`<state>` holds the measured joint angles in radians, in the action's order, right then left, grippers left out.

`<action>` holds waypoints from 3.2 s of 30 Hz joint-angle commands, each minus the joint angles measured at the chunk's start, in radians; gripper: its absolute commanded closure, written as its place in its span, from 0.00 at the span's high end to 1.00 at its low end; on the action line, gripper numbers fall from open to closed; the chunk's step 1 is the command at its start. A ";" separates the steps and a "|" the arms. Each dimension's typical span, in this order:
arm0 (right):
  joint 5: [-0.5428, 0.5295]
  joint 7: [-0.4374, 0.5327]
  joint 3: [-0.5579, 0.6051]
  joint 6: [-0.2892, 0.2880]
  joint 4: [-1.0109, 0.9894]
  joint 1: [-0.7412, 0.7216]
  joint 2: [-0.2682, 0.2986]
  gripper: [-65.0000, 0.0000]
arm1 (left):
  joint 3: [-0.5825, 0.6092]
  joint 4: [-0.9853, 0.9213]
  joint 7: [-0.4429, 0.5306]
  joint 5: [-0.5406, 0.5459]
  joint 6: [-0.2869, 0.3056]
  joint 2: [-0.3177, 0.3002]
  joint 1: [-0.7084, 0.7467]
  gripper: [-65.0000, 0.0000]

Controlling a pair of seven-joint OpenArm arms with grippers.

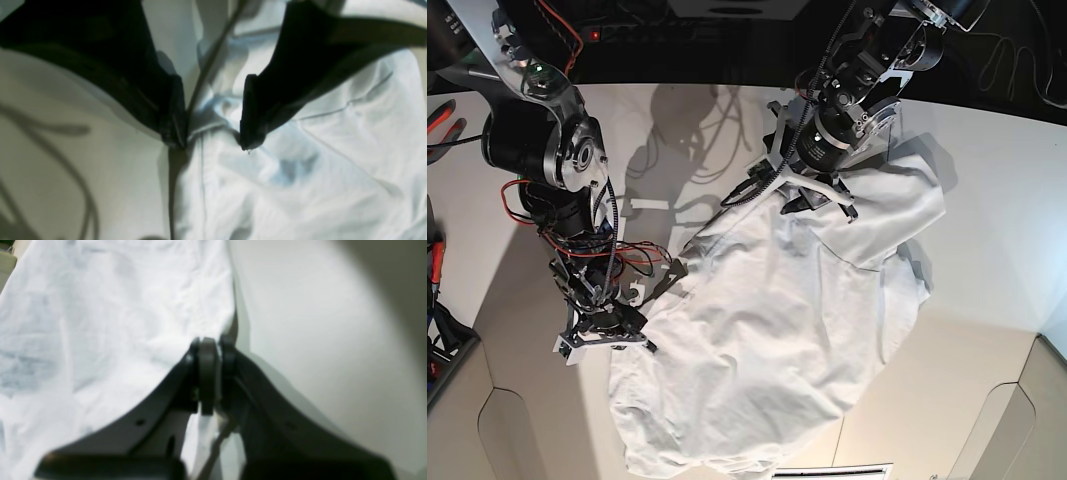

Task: Layout the t-shirt on the table in an organized manner, then fold the t-shirt properly
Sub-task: 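Lower both grippers onto the crumpled white t-shirt and pinch the fabric, then lift the pinched shirt with both grippers and drag it across the table, then release with the left gripper and regrasp the shirt edge nearby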

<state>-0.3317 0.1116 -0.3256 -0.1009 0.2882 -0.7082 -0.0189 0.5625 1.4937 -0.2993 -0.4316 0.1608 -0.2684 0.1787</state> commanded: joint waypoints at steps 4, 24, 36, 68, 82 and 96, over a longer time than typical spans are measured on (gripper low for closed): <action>0.003 0.019 -0.002 -0.008 0.017 -0.026 0.003 0.00 | 0.000 0.005 -0.015 0.001 0.005 0.014 -0.010 0.47; 0.002 -0.098 -0.002 -0.042 0.106 -0.031 0.167 0.00 | 0.320 0.173 -0.089 0.136 0.159 0.029 -0.004 0.00; 0.002 -0.100 -0.002 -0.042 0.114 -0.031 0.265 0.00 | 0.313 0.173 -0.072 0.136 0.138 0.112 -0.052 0.00; -0.418 -0.898 0.016 -0.404 0.701 0.122 0.265 0.00 | 0.109 0.173 -0.270 -0.005 -0.108 0.166 -0.145 0.47; -0.550 -0.906 0.052 -0.457 1.007 0.488 0.195 0.00 | -0.217 0.173 -0.240 0.127 -0.106 0.066 -0.151 0.47; -0.313 -0.838 0.230 -0.397 1.187 0.723 0.168 0.00 | -0.627 0.038 -0.203 0.579 0.035 0.066 -0.224 0.47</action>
<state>-0.6209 -0.7528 -0.0937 -0.4931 1.4590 0.0326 0.1459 -0.0628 1.5146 -0.5224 0.1394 0.1936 -0.1989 -0.0261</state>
